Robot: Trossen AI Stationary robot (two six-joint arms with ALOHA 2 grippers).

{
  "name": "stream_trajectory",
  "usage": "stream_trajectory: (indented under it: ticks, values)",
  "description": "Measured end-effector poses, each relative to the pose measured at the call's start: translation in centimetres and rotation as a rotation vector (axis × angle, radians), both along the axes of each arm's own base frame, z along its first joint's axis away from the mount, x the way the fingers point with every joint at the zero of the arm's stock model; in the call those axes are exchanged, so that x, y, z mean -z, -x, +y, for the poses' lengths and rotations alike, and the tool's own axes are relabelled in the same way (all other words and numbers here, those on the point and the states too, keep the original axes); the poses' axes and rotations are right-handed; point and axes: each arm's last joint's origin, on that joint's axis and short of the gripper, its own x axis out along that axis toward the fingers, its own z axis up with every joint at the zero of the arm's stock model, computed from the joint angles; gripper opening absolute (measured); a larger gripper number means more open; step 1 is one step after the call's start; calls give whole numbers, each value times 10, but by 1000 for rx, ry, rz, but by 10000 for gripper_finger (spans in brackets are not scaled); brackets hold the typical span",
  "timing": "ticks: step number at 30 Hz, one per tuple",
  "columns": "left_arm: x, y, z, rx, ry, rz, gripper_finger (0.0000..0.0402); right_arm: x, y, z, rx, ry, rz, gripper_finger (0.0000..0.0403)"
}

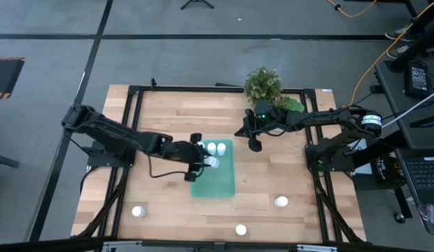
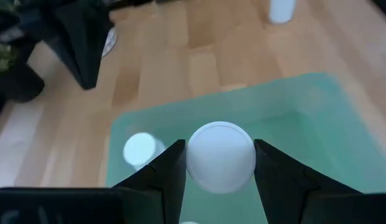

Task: Pick and place pill bottles into a basket
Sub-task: Put the white pill bottle into the green bin

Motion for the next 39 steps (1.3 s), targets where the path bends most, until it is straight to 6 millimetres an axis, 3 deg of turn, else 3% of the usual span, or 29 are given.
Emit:
stream_trajectory:
  ticks: [6,19,28,39]
  values:
    - [17,-12,18,-37,22,63,154,0,0,0,-1,2,-1,18]
    - [25,-33,31,-71,40,191,154,0,0,0,-5,8,-4,18]
    - [43,-37,41,-101,34,271,154,-1,0,5,-188,7,-51,18]
    - [45,-35,43,-108,42,301,155,-1,0,5,-205,0,-55,18]
